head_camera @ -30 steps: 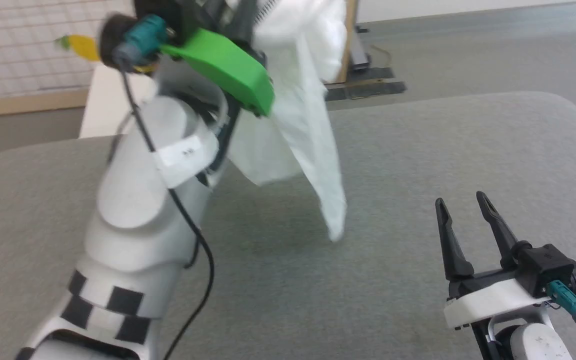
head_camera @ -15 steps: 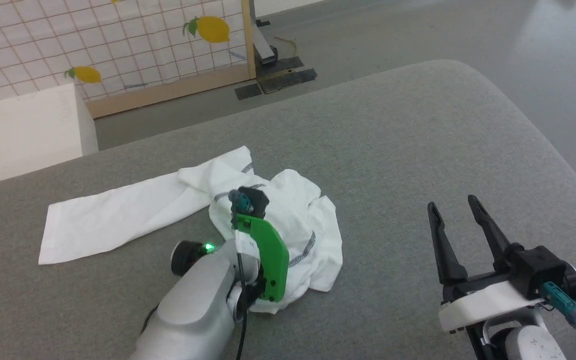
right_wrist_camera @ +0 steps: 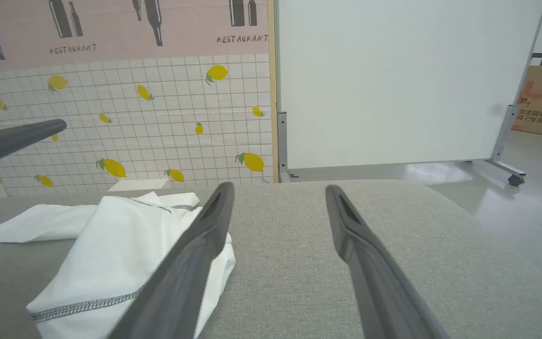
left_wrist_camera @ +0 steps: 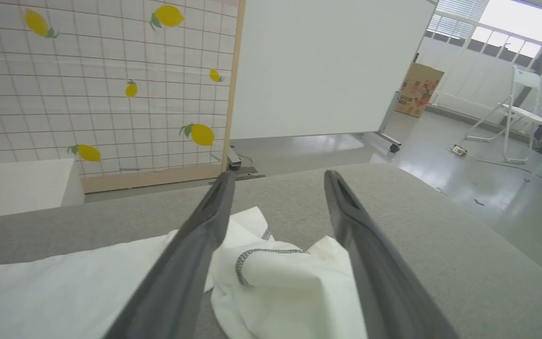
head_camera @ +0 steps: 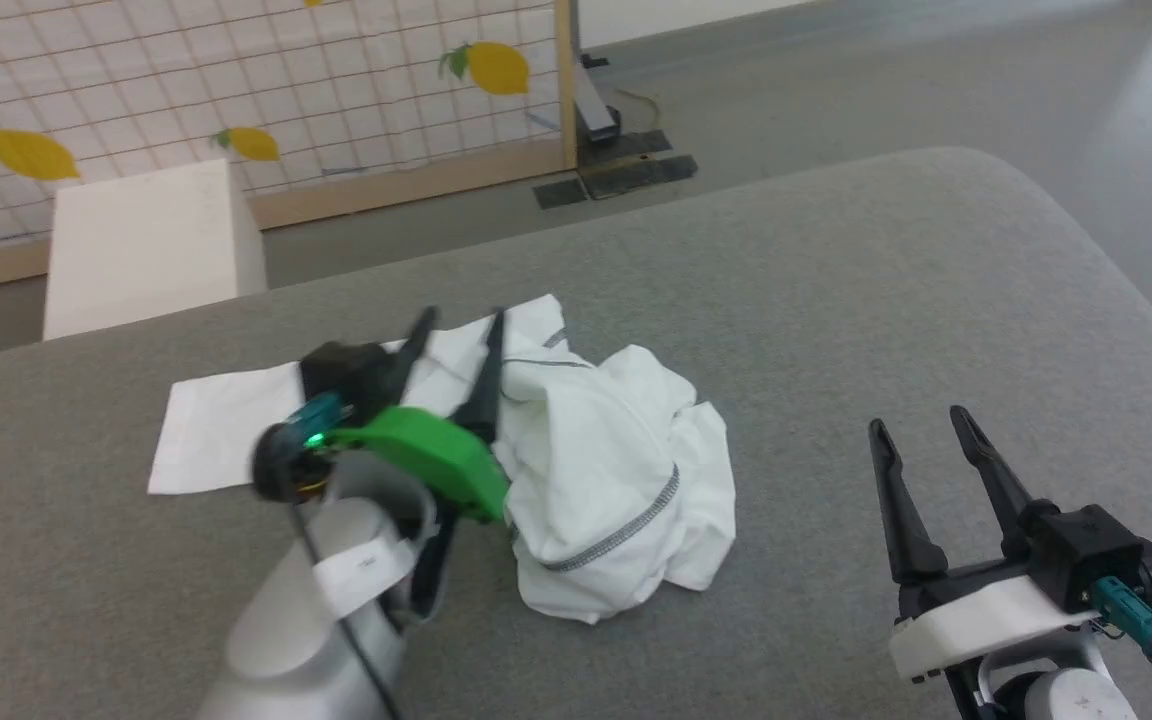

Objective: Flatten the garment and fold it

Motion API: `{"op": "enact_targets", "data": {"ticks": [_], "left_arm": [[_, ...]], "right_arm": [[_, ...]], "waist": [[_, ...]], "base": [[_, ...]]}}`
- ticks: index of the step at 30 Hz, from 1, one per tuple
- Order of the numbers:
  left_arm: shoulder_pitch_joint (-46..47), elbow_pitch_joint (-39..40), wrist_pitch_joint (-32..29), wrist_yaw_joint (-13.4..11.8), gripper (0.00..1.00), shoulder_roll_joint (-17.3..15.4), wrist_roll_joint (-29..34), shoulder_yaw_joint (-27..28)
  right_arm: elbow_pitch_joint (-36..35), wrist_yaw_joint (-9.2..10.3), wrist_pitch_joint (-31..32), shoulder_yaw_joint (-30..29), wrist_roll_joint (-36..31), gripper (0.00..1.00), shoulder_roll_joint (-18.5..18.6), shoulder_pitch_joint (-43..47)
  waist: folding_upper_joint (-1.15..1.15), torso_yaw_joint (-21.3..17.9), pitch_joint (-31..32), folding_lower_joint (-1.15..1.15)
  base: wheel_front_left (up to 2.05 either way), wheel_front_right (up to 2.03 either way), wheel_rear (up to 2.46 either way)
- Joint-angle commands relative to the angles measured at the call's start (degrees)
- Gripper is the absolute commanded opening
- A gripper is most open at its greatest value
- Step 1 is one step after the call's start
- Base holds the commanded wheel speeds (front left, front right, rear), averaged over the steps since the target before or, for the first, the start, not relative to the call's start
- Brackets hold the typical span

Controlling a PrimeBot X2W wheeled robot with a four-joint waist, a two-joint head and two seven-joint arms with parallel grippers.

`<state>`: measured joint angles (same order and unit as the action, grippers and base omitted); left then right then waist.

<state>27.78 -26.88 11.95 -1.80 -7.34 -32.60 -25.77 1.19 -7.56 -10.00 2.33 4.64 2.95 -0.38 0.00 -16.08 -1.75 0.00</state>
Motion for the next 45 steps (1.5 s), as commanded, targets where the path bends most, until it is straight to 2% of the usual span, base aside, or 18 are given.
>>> {"op": "enact_targets", "data": {"ticks": [1, 6, 9, 18, 28, 32, 37, 41, 45], "left_arm": [[-2.6, 1.6, 1.5, -0.9, 1.0, -1.9, 1.4, 1.2], [-9.2, 9.6, 3.0, -3.4, 1.0, -5.2, 5.0, 6.9], [-14.1, 14.9, 3.0, -3.0, 1.0, -5.5, 7.7, 11.2], [-25.5, 21.4, 3.0, 0.4, 1.0, -3.0, 12.8, 18.8], [-29.2, 22.7, 3.0, 2.7, 1.0, 0.5, 16.3, 23.1], [-27.6, 22.2, 3.0, 4.1, 1.0, 1.2, 17.1, 23.4], [-20.2, 18.5, 2.3, 5.6, 1.0, 2.4, 17.1, 20.3], [-8.6, 12.8, -3.2, 6.2, 1.0, 3.4, 16.3, 16.7], [3.7, 3.7, -10.9, 6.3, 1.0, 4.1, 14.2, 13.4]], "right_arm": [[-0.6, 0.08, 0.3, -0.2, -0.4, 1.0, -0.1, 0.8], [-1.3, 0.08, 0.6, -1.0, -0.3, 1.0, -0.1, 1.4], [-1.4, 0.08, 0.6, -1.6, -0.1, 1.0, -0.1, 1.6], [-1.2, 0.08, 0.9, -2.4, 0.4, 1.0, -0.1, 2.6], [-1.1, 0.08, 0.9, -2.1, 0.7, 1.0, -0.1, 2.3], [-1.2, 0.08, 1.0, -1.4, 0.7, 1.0, -0.1, 1.7], [-1.8, 0.08, 0.8, -1.0, 1.0, 1.0, -0.1, 0.6], [-1.7, 0.08, 0.3, -0.1, 1.7, 1.0, -0.1, -1.2], [-0.6, 0.08, -0.4, 1.2, 2.5, 1.0, -0.1, -2.9]], "waist": [[0.0, 2.9, 1.1, 0.0], [0.0, 5.6, 1.5, 0.0], [0.0, 7.1, 1.5, 0.0], [0.0, 10.4, 1.5, 0.0], [0.0, 11.4, 0.9, 0.0], [0.0, 10.5, 0.0, 0.0], [0.0, 8.9, -2.7, 0.0], [0.0, 6.7, -6.8, 0.0], [0.0, 3.9, -10.3, 0.0]], "base": [[0.0, 0.0, 0.0], [0.0, 0.0, 0.0], [0.0, 0.0, 0.0], [0.0, 0.0, 0.0], [0.0, 0.0, 0.0], [0.0, 0.0, 0.0], [0.0, 0.0, 0.0], [0.0, 0.0, 0.0], [0.0, 0.0, 0.0]]}}
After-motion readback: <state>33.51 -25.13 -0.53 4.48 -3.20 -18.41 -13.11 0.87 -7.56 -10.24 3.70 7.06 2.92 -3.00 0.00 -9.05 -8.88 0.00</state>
